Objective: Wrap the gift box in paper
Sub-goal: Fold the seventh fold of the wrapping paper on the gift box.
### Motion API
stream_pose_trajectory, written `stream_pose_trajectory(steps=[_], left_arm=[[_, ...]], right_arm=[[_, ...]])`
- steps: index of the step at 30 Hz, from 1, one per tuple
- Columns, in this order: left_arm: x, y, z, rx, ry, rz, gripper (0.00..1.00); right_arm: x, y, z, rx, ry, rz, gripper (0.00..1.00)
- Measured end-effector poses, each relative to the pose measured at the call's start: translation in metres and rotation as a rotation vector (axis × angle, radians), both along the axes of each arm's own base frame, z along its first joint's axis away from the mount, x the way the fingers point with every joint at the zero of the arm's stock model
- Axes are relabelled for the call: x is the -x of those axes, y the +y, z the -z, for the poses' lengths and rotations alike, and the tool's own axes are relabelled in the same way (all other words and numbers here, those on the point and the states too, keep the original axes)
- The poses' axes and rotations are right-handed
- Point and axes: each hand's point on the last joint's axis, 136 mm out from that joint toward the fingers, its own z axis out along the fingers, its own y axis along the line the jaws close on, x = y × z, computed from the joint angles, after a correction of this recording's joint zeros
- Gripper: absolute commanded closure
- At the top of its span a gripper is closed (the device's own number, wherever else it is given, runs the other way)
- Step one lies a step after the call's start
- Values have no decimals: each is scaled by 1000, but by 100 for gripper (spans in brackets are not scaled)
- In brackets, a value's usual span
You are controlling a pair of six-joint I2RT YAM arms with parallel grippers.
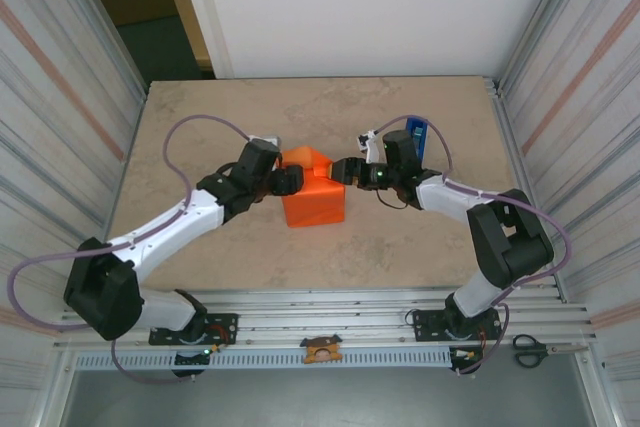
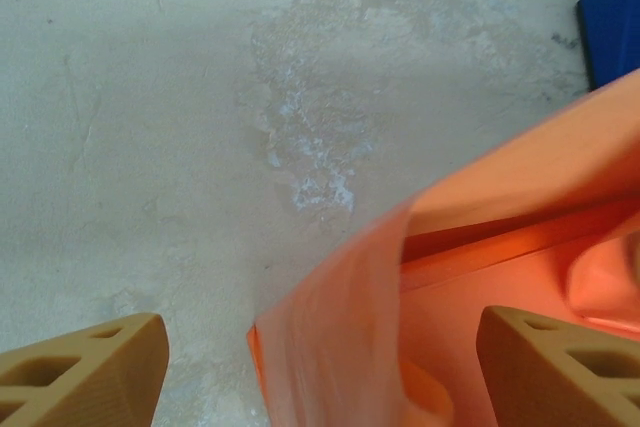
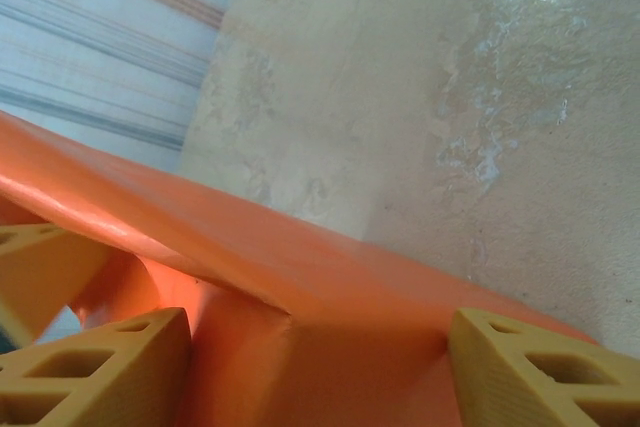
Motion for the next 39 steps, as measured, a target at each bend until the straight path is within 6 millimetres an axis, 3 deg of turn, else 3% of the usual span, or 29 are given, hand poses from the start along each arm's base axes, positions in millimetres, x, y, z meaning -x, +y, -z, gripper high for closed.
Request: stream_pose_trajectory(steps=[2,8,12,16,20,26,39], left_arm=[[0,1,-18,35,-32,2,22],[17,-8,-78,181,-134,99,60],[33,-31,-93,247,-144,210,80],[39,-64,-84,248,-95,294,91],[26,-83,-59,220,-25,280,98],[8,-88,-28,164,37,222,98],[0,-92,-5,127,79,206,98]], right_arm=[[1,1,0,-1,1,13,33],[1,2,-1,-9,5,40,34],[2,2,-1,-8,4,45,35],[3,1,-1,-6,5,46,35],[5,0,-1,-3,8,48,36],[7,-1,-1,4,14,45,36],[8,-1,-1,4,15,41,36]])
